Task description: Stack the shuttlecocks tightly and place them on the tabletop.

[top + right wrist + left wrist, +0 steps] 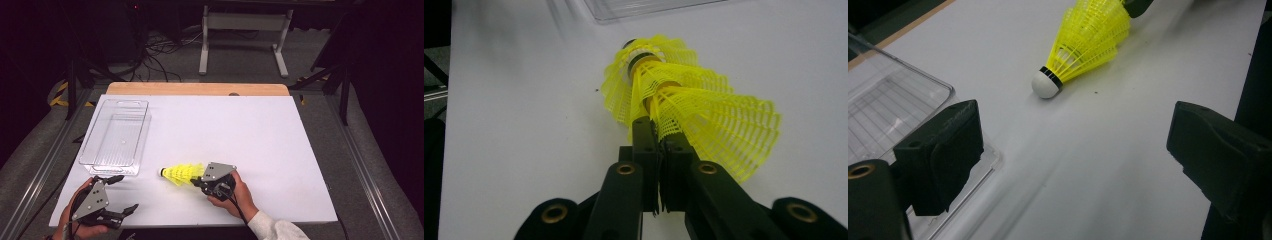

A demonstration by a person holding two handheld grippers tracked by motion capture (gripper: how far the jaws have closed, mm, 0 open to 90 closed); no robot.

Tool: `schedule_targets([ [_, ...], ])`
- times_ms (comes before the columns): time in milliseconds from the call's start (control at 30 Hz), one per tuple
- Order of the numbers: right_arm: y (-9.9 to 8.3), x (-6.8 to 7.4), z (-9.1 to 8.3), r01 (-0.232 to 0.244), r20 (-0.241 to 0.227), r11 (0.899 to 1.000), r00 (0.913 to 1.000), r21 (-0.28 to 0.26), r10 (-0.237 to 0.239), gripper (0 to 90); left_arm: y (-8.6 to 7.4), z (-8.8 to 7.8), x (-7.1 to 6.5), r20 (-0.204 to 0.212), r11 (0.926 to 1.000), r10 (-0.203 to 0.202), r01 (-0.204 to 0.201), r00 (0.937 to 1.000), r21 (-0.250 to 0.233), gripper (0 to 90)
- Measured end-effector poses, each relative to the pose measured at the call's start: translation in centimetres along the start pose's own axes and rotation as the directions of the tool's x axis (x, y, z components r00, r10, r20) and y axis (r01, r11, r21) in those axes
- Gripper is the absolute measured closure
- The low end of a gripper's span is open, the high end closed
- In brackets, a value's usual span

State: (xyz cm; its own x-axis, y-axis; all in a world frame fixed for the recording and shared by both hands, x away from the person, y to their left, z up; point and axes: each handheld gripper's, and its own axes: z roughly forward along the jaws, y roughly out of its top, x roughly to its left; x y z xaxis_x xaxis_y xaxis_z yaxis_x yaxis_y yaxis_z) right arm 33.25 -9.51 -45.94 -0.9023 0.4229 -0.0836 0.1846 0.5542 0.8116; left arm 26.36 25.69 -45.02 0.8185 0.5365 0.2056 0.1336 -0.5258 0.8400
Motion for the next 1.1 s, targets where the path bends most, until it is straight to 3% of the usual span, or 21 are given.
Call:
schedule_targets([
  [733,-0.2,0.2,1.4,-0.020,-0.008,1.000,0.9998,0.017,0.021,79.2,0.0,0.0,0.0,-0.002,1.0000,0.000,0.000,1.0000,0.001,9.1],
  [1100,-0.2,0.5,1.0,-0.020,-0.064,1.000,0.9978,0.022,0.021,58.6,0.0,-0.1,0.0,-0.005,1.0000,-0.003,0.003,1.0000,-0.004,9.2],
])
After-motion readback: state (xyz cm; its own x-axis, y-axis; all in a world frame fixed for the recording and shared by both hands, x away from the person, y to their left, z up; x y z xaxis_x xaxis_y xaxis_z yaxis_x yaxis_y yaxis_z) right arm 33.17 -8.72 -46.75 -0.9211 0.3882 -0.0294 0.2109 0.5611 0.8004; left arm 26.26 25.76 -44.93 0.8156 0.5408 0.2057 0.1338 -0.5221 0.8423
